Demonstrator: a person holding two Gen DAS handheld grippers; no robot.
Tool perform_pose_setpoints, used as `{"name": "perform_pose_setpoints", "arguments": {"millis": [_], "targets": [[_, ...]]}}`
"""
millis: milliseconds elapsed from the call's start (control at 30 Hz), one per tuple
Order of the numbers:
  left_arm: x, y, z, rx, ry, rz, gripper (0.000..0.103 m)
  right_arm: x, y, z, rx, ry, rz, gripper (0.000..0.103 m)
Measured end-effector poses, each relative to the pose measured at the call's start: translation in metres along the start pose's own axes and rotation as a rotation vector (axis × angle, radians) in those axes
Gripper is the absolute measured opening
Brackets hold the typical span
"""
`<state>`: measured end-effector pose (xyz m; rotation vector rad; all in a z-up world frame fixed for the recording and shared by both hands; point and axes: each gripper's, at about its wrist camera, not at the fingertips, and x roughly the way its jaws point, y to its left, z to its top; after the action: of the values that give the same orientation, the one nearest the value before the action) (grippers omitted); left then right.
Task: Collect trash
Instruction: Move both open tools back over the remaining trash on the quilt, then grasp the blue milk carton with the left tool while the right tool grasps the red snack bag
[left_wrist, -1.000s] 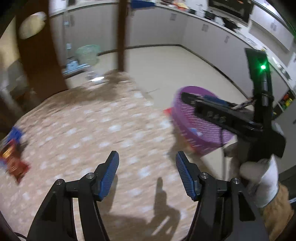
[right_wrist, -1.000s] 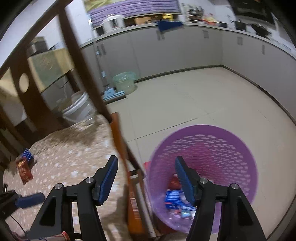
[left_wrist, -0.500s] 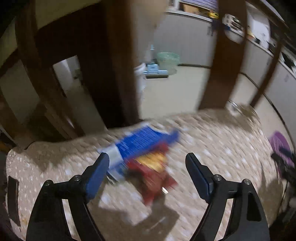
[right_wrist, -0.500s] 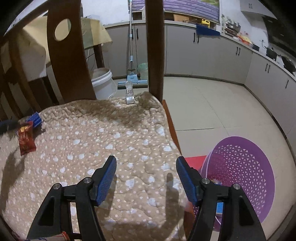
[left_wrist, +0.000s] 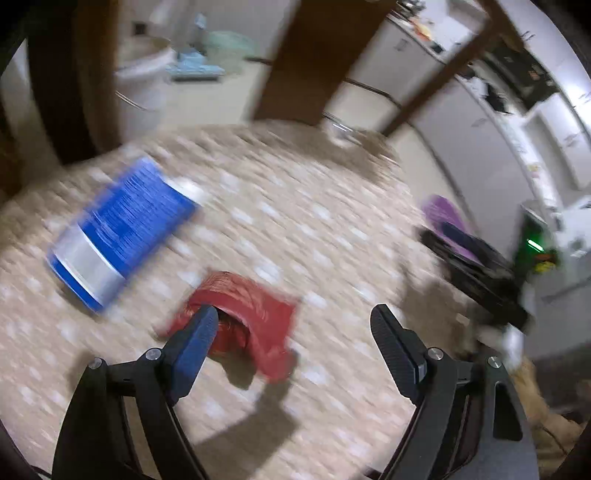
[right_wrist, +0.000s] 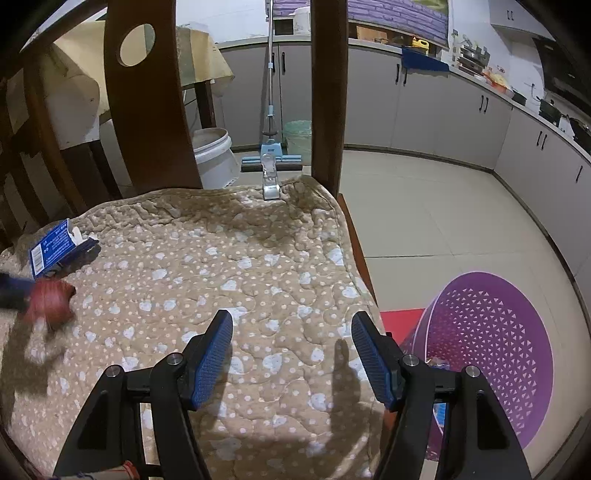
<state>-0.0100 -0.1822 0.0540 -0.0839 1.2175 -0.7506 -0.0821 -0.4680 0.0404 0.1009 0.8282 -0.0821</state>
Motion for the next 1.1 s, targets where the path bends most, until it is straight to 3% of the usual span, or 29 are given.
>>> {"name": "perform_pose_setpoints", "arguments": {"millis": [100,300,367,467,533,667,700,800,833,867,900,1033,1067,1100], "targets": [[-0.015,-0.006,-0.008,0.035,-0.039,0.119,0.084,-0.002,0.001,-0.001,-0.006,-0.004,0.005,0.073],[-0.019,0.038,0.024,0.078,-0.167,0.568,0.084,-0.001,0.000,-0.003,-0.006,-0.001,0.007,0.074],[-0.005,0.049,0.036,0.130,-0.152,0.625,0.084,0.000,0.000,-0.003,-0.007,0.001,0.006,0.074],[0.022,0.061,0.049,0.183,-0.079,0.643,0.085,0.004,0.001,-0.005,-0.014,0.013,0.002,0.075],[0.039,0.067,0.053,0.219,-0.044,0.713,0.093,0.008,0.002,-0.005,-0.017,0.022,-0.001,0.075],[0.035,0.076,0.054,0.137,-0.043,0.698,0.094,0.011,0.007,-0.005,-0.025,0.026,0.007,0.075],[0.026,0.076,0.049,0.115,-0.053,0.682,0.085,0.010,0.010,-0.004,-0.031,0.022,0.013,0.075],[-0.006,0.068,0.032,0.075,-0.076,0.618,0.031,0.007,0.024,-0.003,-0.058,0.005,0.042,0.075],[-0.018,0.068,0.025,0.044,-0.074,0.545,0.017,0.005,0.030,-0.004,-0.065,0.000,0.063,0.075],[-0.018,0.066,0.019,0.020,-0.061,0.485,0.012,0.004,0.037,-0.004,-0.072,0.000,0.094,0.075],[-0.024,0.068,0.010,-0.008,-0.047,0.433,0.010,0.003,0.042,-0.004,-0.075,0.003,0.122,0.075],[-0.039,0.079,-0.022,-0.071,-0.041,0.404,0.011,0.002,0.075,0.003,-0.060,0.042,0.317,0.080],[-0.043,0.079,-0.030,-0.079,-0.052,0.412,0.013,0.002,0.088,0.007,-0.069,0.051,0.368,0.080],[-0.047,0.082,-0.035,-0.080,-0.065,0.428,0.021,0.003,0.103,0.011,-0.081,0.060,0.418,0.083]]}}
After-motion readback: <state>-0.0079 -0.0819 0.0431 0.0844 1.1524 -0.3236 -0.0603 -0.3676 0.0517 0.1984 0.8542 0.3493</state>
